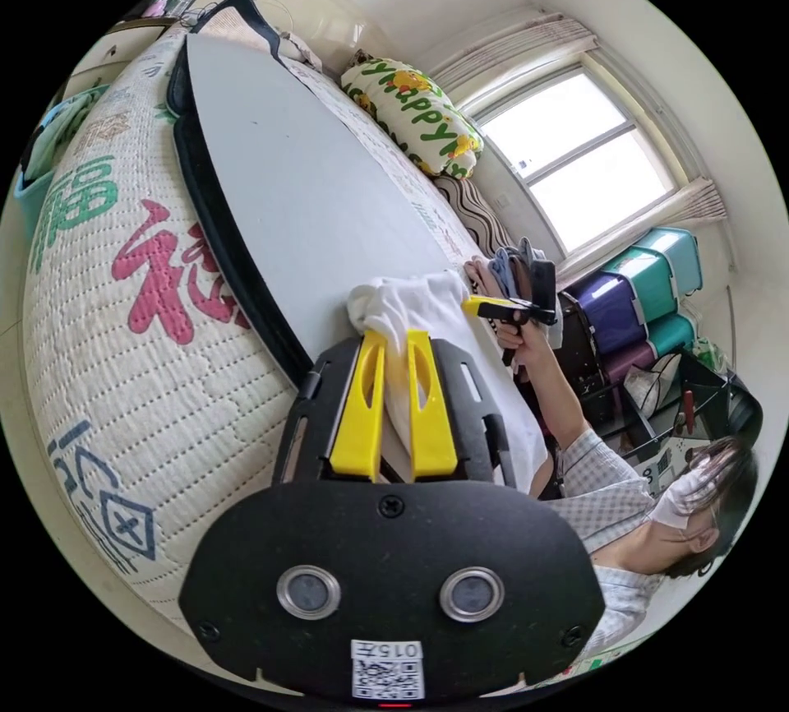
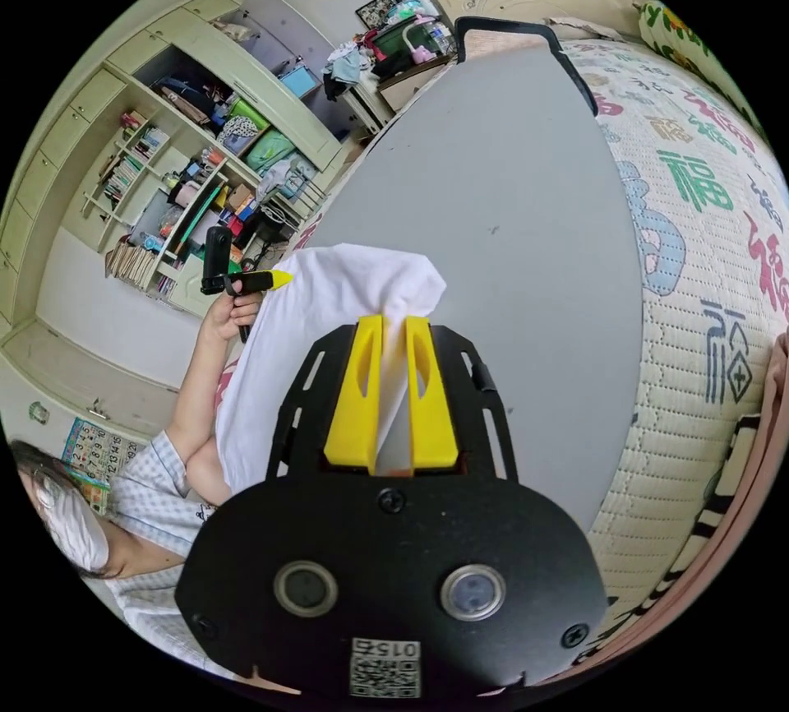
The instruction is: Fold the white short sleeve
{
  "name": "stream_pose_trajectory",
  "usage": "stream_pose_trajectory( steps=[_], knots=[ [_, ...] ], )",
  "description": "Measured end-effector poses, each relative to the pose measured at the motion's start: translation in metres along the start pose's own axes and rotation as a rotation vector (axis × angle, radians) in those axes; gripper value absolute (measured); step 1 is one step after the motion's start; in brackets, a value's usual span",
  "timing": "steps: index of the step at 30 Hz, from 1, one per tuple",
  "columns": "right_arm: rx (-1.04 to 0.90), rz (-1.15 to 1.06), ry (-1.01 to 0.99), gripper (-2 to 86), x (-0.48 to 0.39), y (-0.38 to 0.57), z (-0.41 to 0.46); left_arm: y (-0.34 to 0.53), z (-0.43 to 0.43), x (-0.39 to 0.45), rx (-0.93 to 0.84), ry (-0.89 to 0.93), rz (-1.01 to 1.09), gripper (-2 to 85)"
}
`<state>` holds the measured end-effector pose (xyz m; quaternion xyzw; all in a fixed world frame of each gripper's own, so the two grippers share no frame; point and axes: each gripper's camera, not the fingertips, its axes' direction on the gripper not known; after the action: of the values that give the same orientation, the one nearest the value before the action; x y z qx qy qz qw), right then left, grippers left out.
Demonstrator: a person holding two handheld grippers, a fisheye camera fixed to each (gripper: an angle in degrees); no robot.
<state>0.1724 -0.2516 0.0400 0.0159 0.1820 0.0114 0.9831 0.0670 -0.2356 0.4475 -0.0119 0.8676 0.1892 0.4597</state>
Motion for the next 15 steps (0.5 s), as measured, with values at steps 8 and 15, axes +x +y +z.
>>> stream_pose_trajectory(
  steps=[8,15],
  knots=[
    [0.157,-0.118,0.053,-0.1,-0.07,0.027,-0.06,0.0,-0.029,0.017,0.056,0.064,0.088,0.6],
    [0.347,-0.186,0.052,-0.3,-0.13,0.084,-0.146,-0.02,-0.045,0.102,0.076,0.162,0.352,0.3]
  ],
)
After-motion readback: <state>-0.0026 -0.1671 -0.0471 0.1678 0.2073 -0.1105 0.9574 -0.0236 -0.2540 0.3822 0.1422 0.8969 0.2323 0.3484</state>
